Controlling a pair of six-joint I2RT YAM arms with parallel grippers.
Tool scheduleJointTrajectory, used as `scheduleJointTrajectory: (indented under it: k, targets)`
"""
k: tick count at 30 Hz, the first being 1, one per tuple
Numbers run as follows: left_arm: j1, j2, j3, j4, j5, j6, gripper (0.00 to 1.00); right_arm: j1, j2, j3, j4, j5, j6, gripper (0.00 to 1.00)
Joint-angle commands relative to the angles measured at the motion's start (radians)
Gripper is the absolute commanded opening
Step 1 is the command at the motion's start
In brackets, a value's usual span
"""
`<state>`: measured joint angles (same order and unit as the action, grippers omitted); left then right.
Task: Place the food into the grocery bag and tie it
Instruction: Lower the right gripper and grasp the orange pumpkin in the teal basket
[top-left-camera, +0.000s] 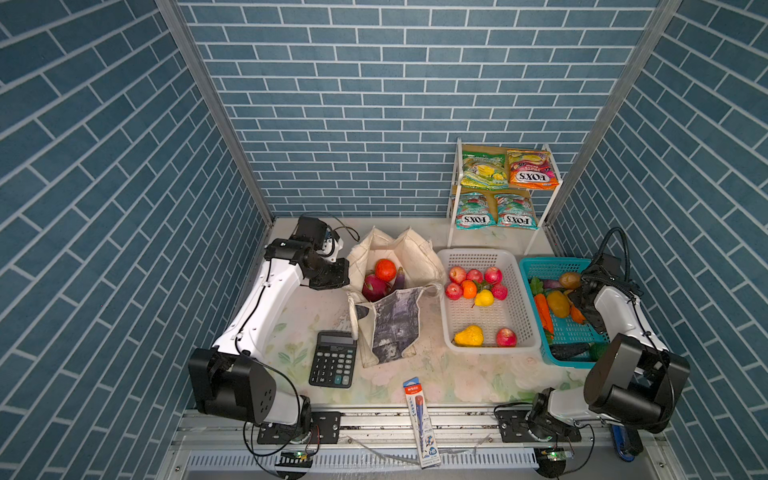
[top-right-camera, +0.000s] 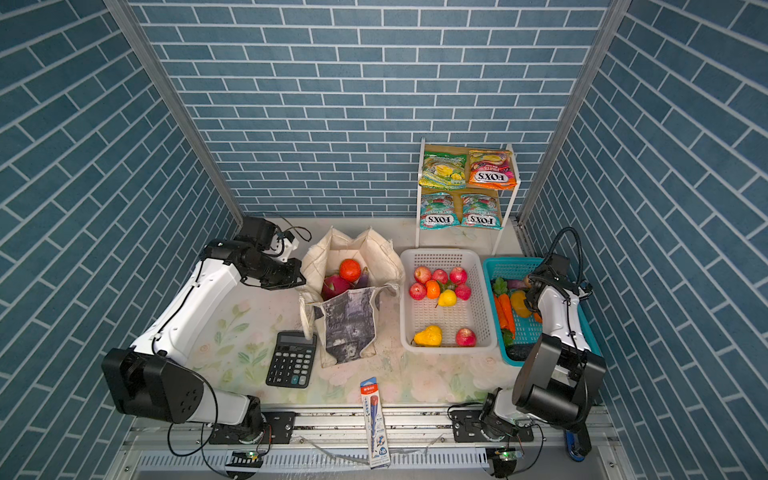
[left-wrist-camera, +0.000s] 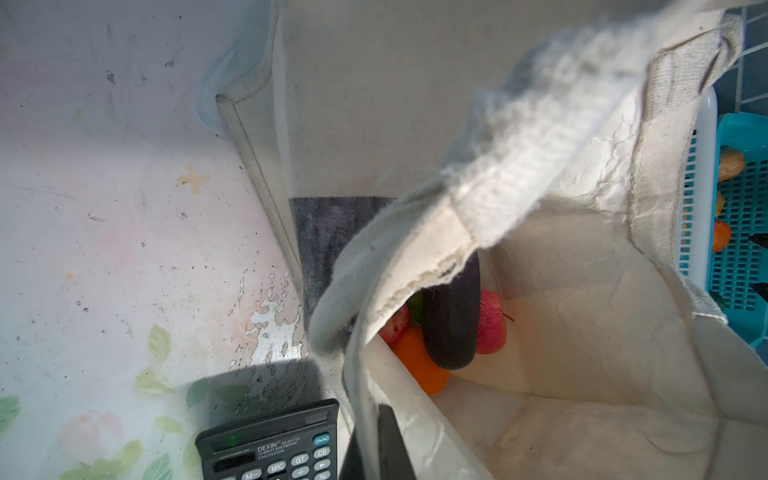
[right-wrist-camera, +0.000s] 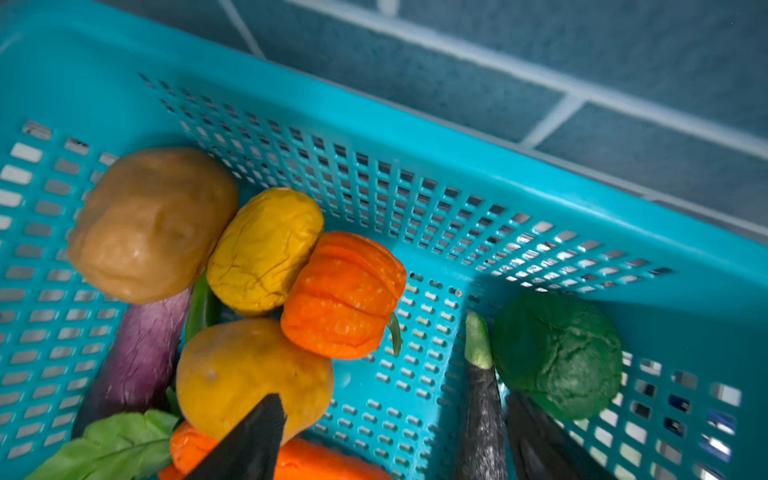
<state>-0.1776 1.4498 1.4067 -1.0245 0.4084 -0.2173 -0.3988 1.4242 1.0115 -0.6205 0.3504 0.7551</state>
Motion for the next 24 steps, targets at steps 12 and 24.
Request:
scheduleJointTrajectory:
  k: [12, 24]
  targets:
    - [-0.007, 0.016, 0.03, 0.026, 0.0, 0.001, 0.0, -0.035, 0.11, 0.031, 0.065, -0.069, 0.046, 0.81]
    - [-0.007, 0.015, 0.035, 0.031, 0.008, 0.002, 0.0, -0.04, 0.187, 0.083, 0.071, -0.093, 0.062, 0.8]
